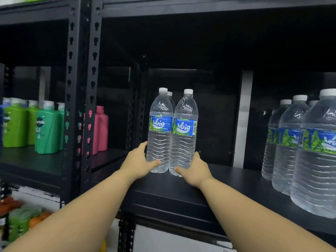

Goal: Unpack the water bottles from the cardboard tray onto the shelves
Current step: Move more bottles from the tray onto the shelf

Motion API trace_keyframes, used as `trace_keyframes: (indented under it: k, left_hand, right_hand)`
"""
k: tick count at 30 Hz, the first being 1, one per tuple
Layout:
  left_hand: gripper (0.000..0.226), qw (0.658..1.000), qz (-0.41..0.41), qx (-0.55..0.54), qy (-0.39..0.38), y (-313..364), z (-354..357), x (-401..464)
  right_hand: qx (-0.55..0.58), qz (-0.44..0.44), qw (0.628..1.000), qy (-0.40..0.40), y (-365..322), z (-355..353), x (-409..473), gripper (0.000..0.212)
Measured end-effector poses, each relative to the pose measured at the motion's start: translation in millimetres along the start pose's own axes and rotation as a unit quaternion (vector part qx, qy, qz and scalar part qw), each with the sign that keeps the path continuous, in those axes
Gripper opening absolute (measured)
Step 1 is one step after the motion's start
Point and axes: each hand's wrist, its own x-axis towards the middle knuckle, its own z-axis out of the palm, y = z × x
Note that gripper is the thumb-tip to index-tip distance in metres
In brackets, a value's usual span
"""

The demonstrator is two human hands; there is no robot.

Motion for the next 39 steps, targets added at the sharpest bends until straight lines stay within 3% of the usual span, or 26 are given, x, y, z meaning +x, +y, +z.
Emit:
trace_keyframes:
  k: [4, 8, 11, 18, 26, 39]
  left_hand:
    - [0.109, 0.998, -0.027, 0.051, -0.036, 3, -14, -14]
    - [0.085, 0.994, 0.010, 0.103, -0.022, 13, -27, -44]
    - [0.071, 0.991, 0.048, 0.124, -0.004, 28, -36, -78]
    - [0.065, 0.983, 0.092, 0.154, 0.040, 69, -41, -187]
    - [0.071, 0.984, -0.022, 0.171, -0.033, 73, 1, -351]
    - [0.072, 0.936, -0.265, 0.156, -0.172, 8, 61, -650]
  right_hand:
    - [-0.016, 0.003, 1.000, -0.024, -9, -8, -9, 0.090]
    - [-0.033, -0.022, 0.999, -0.013, -20, -19, -32, 0.099]
    - [-0.058, -0.070, 0.996, -0.018, -28, -31, -63, 0.099]
    - [-0.064, -0.192, 0.979, -0.019, -25, -62, -183, 0.084]
    - [-0.075, -0.174, 0.975, -0.112, 71, -58, -310, 0.077]
    - [-0.071, -0.057, 0.939, -0.331, 231, 19, -522, 0.079]
